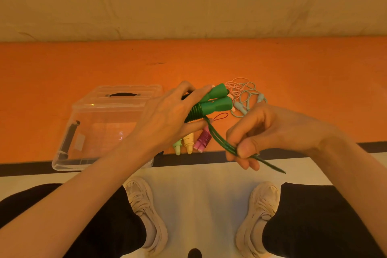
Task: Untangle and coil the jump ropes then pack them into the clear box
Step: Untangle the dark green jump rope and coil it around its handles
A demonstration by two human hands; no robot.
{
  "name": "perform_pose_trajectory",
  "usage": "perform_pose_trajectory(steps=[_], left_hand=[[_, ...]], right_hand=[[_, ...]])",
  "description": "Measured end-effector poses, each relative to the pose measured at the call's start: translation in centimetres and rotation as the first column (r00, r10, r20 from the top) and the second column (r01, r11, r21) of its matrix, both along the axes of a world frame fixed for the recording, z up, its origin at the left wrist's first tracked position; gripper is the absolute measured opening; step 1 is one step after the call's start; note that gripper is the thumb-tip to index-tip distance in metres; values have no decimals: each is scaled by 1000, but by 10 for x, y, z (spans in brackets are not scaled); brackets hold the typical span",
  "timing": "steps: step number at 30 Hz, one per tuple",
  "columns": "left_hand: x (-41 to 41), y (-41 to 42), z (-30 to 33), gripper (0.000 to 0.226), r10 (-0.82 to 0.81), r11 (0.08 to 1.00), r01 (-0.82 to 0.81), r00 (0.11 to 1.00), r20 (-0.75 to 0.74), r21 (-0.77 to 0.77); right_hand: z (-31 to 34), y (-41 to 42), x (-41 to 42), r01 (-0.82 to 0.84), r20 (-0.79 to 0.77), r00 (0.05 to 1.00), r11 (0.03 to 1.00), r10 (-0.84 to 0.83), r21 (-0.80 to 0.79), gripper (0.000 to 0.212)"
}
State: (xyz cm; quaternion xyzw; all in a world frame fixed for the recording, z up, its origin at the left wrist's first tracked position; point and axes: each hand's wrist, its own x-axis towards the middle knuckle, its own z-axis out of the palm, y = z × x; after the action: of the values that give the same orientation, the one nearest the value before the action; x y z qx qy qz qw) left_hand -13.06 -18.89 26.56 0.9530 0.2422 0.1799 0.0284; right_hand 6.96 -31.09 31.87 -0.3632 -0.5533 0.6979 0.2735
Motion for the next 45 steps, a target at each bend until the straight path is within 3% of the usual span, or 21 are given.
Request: perform_pose_trajectory(steps=[3, 7, 10, 14, 16, 19, 22, 25, 30, 36, 40, 45], left_hand=[[-1, 2, 0, 62, 43, 999, -43, 999, 9, 23], [-9, 9, 4, 61, 67, 997, -65, 997, 48, -47], [-13, 13, 8, 59, 84, 996, -82, 995, 61, -37], [-11, 11, 8, 58, 72, 997, -72, 997, 15, -18], [-10, 10, 6, 57, 60, 998, -60, 998, -9, 8], [-8, 11, 3, 58, 23, 1000, -23, 1000, -21, -1], [-4, 9, 0, 65, -42, 997, 40, 999, -21, -66], [1, 0, 0, 84, -52, 993, 46, 997, -52, -112], [9, -18, 1, 99, -128, 989, 125, 991, -32, -81], [8, -22, -3, 66, -282, 959, 279, 958, -57, -49], [7, -20, 3, 63, -237, 964, 235, 972, 1, -124], [8, -20, 7, 61, -230, 973, 228, 972, -44, -43]], right_hand=[[4, 0, 3, 85, 16, 996, 996, -85, 31, 24], [18, -8, 32, 176, 176, 966, 981, -189, 83, 43], [21, -14, 62, 225, 389, 878, 958, -279, 178, 54], [25, -17, 92, 351, 525, 725, 895, -447, 277, 66], [27, -16, 92, 396, 504, 682, 846, -531, 356, 55], [26, -2, 78, 505, 336, 610, 679, -717, 533, 8], [20, 22, 62, 570, 176, 502, 477, -847, 669, 10], [13, 47, 50, 622, 131, 447, 413, -885, 665, 10], [-8, 79, 38, 622, 215, 425, 456, -880, 637, 13], [-28, 88, 32, 605, 361, 436, 565, -825, 561, 19], [-35, 86, 36, 632, 404, 417, 579, -814, 514, 17], [-43, 87, 40, 620, 456, 408, 607, -791, 497, 15]])
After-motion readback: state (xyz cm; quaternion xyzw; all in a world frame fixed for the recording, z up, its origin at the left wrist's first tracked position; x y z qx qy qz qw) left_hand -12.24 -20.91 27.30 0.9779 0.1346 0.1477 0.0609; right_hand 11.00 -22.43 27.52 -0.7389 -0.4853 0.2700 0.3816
